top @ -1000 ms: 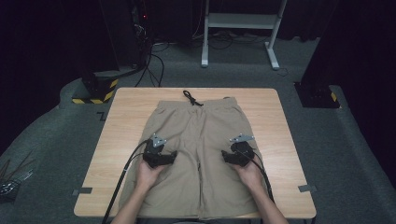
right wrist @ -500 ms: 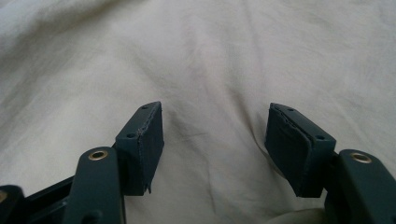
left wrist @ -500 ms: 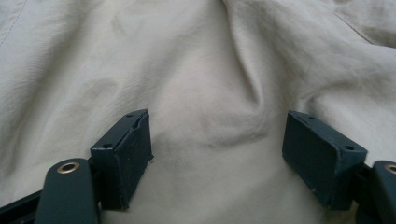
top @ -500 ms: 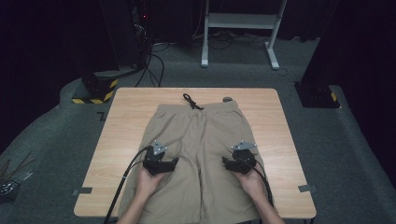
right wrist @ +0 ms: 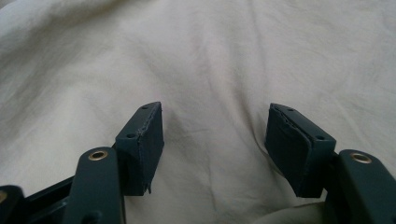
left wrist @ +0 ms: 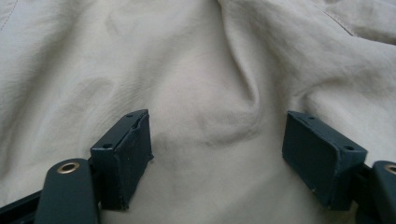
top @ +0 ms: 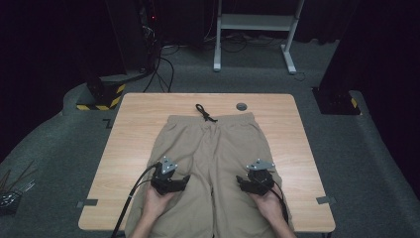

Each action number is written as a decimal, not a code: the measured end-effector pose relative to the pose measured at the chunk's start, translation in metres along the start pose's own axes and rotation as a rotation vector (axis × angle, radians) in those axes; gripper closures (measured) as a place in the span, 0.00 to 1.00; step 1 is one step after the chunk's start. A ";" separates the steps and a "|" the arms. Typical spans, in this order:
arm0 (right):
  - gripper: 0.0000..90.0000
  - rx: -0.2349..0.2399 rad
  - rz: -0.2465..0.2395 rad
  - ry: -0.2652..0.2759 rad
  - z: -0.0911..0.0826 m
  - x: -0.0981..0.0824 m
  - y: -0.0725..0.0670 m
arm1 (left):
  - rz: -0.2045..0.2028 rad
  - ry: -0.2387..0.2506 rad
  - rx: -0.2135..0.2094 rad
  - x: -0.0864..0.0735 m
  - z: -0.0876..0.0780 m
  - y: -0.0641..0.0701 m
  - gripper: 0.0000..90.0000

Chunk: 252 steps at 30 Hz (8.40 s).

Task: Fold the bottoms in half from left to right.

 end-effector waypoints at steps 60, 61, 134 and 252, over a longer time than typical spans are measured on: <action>0.40 -0.018 0.019 0.032 0.035 0.034 0.015 | -0.020 -0.008 0.043 0.027 0.030 -0.018 0.29; 0.40 -0.017 0.022 0.033 0.033 0.032 0.014 | -0.020 -0.010 0.041 0.025 0.027 -0.015 0.29; 0.40 0.000 -0.018 0.060 0.000 -0.006 -0.006 | -0.101 -0.118 0.095 0.029 0.012 -0.096 0.98; 0.41 0.001 -0.005 0.063 0.007 0.002 0.020 | -0.008 0.198 -0.222 0.166 -0.022 -0.017 0.99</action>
Point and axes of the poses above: each handheld gripper's, and its own axes: z roughly forward along the jaws, x roughly out of its top, y roughly to its right, the point moved 3 cm from there along z, roughly forward along the jaws
